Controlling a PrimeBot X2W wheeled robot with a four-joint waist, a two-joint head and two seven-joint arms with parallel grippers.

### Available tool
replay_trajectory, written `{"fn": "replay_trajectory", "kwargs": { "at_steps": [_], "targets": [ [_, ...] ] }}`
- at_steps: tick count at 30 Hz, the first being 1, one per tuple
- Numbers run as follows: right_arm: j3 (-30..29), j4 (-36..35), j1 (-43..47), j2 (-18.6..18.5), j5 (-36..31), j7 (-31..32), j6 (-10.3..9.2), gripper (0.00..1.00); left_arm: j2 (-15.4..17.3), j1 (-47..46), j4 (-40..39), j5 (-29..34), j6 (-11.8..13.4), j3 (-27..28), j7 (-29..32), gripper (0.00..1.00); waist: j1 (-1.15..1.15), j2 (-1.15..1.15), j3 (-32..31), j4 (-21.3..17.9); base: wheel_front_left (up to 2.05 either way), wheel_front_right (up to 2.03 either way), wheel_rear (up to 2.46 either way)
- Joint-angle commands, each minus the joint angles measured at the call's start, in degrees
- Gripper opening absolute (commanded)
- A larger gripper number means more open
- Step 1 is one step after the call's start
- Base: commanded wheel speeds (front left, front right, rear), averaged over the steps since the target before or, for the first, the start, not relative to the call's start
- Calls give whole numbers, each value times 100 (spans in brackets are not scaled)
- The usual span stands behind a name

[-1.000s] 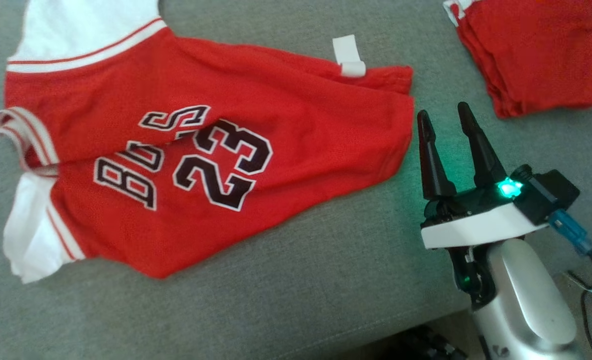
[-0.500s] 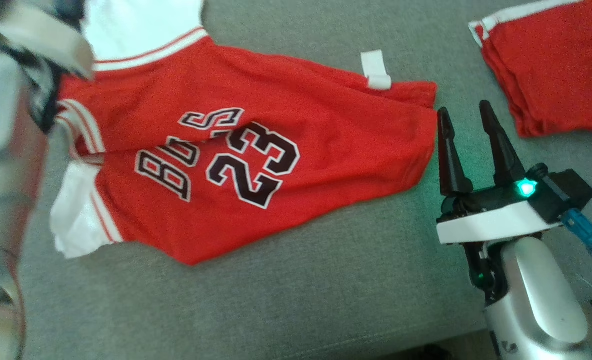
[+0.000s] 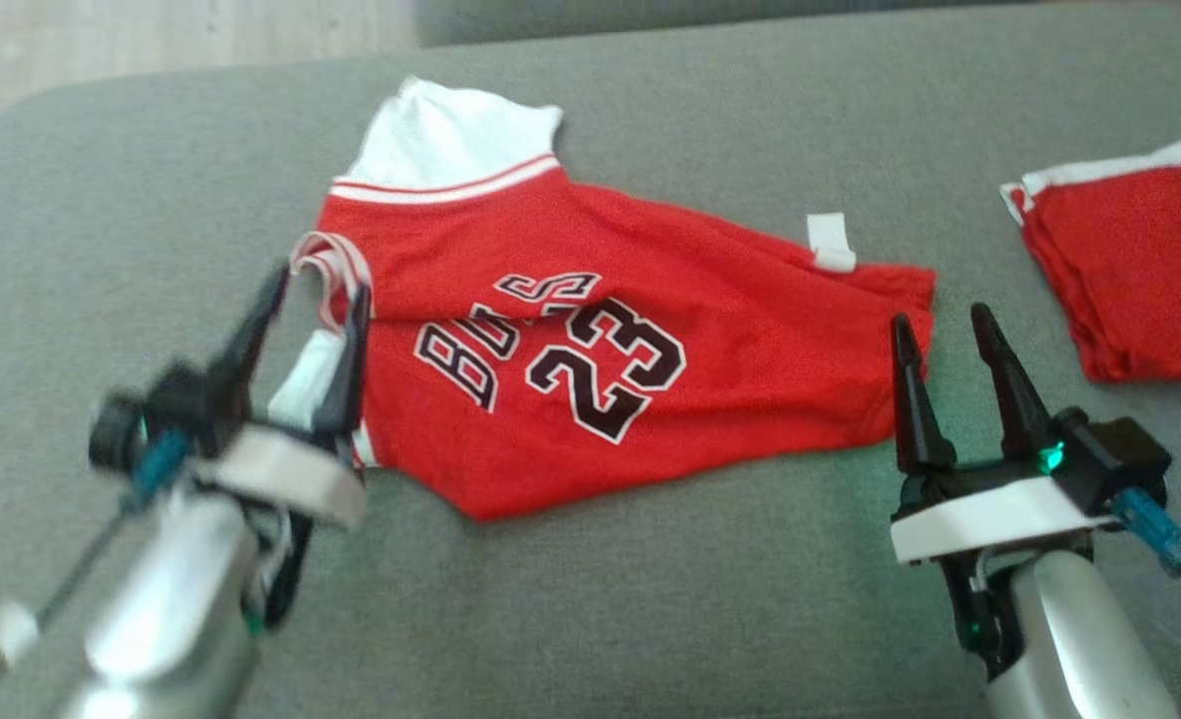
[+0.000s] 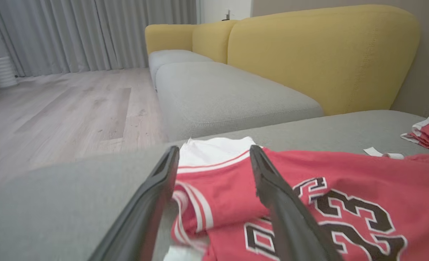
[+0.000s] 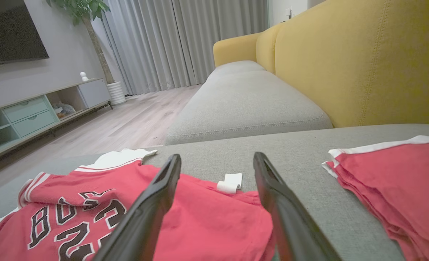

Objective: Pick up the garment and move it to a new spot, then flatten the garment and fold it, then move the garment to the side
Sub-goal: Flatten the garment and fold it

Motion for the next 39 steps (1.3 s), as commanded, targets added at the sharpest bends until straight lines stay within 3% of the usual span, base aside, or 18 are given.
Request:
{"fn": "replay_trajectory", "kwargs": {
  "at_steps": [1,6,10,17,24,35,36,37,39],
  "targets": [
    [121,-111,15,-12,-16,-54,-5,100,183,224,-496,-13,200,317,-52,100,2,0,-186,164,0,0,0],
    [73,-7,141,-12,-56,-54,-5,100,48,1214,-1361,90,651,408,-53,100,2,0,-212,253,0,0,0],
    [-7,1,105,-12,-113,-54,-5,100,-27,1523,-1680,214,801,465,-54,100,2,0,-186,321,0,0,0],
    [-508,224,-263,-12,-546,469,-5,100,-61,1447,-1850,374,784,458,-54,100,2,0,-11,401,0,0,0],
    [-1317,1086,-988,-12,-719,1319,-5,100,-201,1248,-1805,436,703,395,-54,100,2,0,337,513,0,0,0],
    [-1400,2503,-1879,-12,-586,1586,-5,100,-375,991,-1666,551,573,440,-54,100,2,0,644,620,0,0,0],
    [-1373,2592,-1937,-12,-600,1577,-5,25,-388,978,-1641,558,557,444,-54,100,2,0,639,621,0,0,0],
    [-1350,2650,-1986,-12,-668,1534,-5,0,-402,968,-1614,567,541,445,-54,100,2,0,622,626,0,0,0],
    [-1295,2733,-2054,-12,-737,1438,-5,0,-438,960,-1569,580,515,448,-54,100,2,0,559,639,0,0,0]
  ]
}}
